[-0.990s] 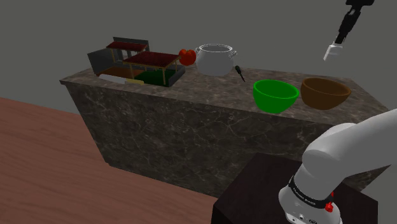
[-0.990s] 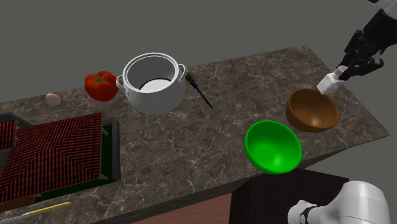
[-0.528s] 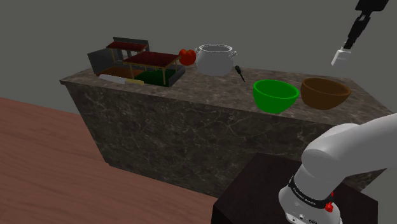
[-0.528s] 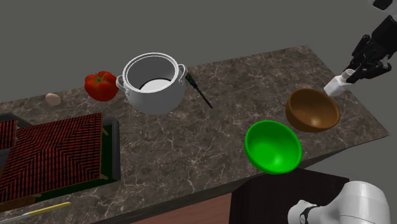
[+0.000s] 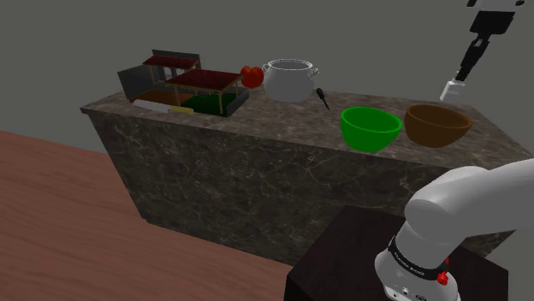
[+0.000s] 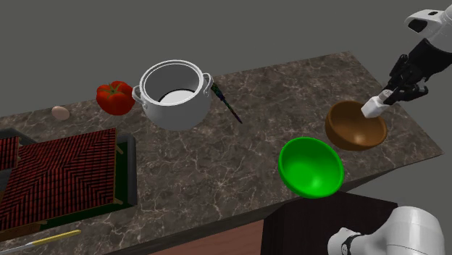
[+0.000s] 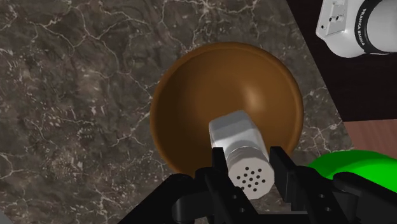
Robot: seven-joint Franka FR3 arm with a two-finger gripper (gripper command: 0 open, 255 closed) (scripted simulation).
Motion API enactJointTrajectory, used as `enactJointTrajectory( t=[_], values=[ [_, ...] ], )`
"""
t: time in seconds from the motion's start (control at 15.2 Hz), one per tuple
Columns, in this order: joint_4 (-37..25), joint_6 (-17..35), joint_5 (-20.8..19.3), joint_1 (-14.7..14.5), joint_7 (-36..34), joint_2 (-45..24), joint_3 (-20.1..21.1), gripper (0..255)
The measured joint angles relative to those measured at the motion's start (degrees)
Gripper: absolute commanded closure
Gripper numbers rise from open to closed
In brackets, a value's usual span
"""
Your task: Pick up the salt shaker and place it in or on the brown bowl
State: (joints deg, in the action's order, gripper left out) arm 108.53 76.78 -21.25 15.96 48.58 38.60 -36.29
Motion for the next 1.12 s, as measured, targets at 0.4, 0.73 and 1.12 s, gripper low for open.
enactJointTrajectory(
  t=[0.4, 0.73, 1.12],
  values=[
    [5.92, 4.13, -0.90, 0.64, -0.98, 1.86, -0.49, 255],
    [9.13, 6.25, -1.61, 1.15, -1.27, 3.04, -0.92, 255],
    [9.40, 6.39, -1.66, 1.21, -1.31, 3.17, -0.91, 0]
  ],
)
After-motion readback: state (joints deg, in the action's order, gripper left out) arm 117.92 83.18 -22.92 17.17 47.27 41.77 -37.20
